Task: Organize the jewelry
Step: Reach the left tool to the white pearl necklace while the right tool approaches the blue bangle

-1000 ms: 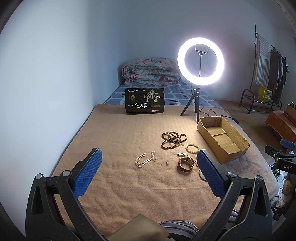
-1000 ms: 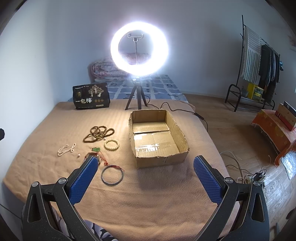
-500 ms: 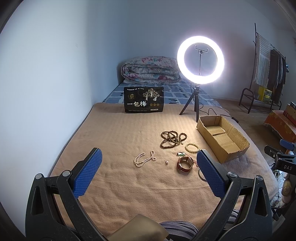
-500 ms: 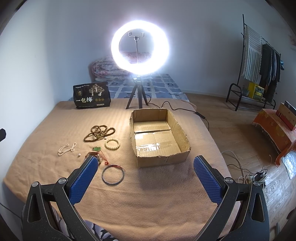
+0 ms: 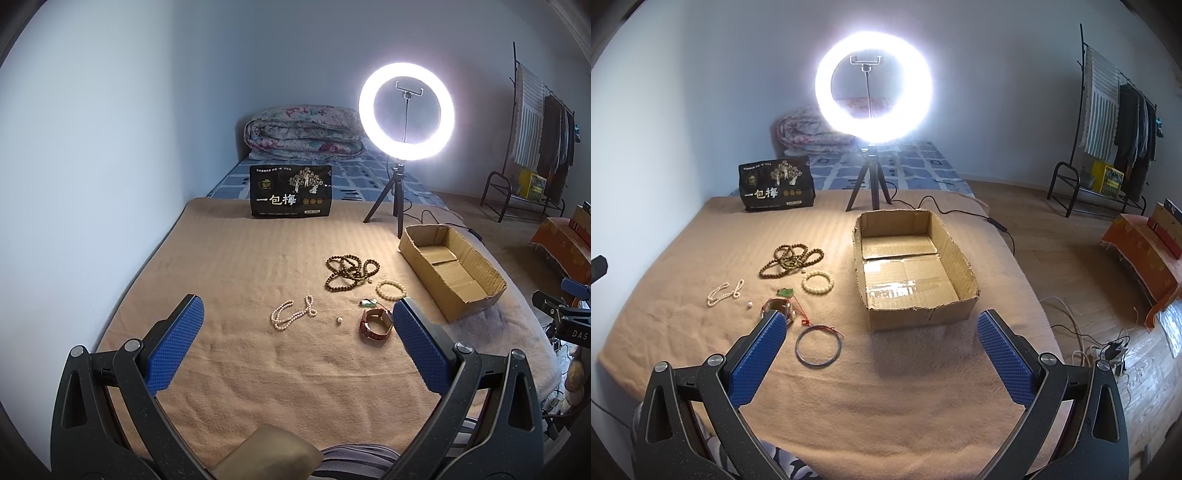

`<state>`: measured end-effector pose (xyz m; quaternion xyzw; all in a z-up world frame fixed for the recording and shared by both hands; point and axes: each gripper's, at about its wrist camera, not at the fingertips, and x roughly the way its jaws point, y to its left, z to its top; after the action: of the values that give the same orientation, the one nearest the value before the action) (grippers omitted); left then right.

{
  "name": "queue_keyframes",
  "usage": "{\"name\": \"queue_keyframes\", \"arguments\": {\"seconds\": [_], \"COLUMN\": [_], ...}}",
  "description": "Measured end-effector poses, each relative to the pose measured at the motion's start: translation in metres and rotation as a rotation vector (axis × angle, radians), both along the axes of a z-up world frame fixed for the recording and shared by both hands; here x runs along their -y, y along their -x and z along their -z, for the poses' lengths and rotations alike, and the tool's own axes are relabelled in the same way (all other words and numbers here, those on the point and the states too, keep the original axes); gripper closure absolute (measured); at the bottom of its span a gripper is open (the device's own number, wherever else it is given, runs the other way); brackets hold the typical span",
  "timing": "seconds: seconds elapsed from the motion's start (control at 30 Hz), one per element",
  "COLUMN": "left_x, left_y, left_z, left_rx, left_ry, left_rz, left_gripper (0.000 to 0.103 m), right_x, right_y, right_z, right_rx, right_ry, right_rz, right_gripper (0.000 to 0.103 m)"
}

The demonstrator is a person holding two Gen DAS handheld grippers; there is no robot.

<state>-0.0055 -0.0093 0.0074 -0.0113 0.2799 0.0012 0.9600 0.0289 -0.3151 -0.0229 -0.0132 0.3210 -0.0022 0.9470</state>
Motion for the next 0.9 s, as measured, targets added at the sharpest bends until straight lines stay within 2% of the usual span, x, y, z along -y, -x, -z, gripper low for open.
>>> {"name": "queue_keyframes", "arguments": {"seconds": [0.2, 0.4, 0.57, 0.73, 0.9], "left_x": [-0.011, -0.021, -0.028, -0.036, -0.040], "left_y": [-0.016, -0.040, -0.058, -0.081, -0.105], "left_z": [0.010, 0.025, 0.042, 0.064, 0.087], "left_rx": [-0.029, -0.077, -0.127, -0.193, -0.254], "left_ry": [-0.005, -0.007, 0.009, 0.053, 0.080], "left_rz": [-0.013, 0.017, 0.042, 0.070, 0.116], "left_gripper": [0.000, 0.000, 0.001, 0.014, 0.023], "right_x": [-0.002, 0.000, -0.008, -0.019, -0.030], "right_y": [-0.009, -0.024, -0.035, -0.045, -0.057], "right_z": [0.011, 0.025, 0.041, 0.061, 0.080], "right_rx": [-0.019, -0.056, -0.104, -0.159, -0.206], "right_ry": [0.013, -0.035, 0.000, 0.031, 0.064], "right_rz": [-0.028, -0.089, -0.118, -0.204, -0.273], "right_gripper": [0.000, 0.000, 0.000, 0.000, 0.000]}}
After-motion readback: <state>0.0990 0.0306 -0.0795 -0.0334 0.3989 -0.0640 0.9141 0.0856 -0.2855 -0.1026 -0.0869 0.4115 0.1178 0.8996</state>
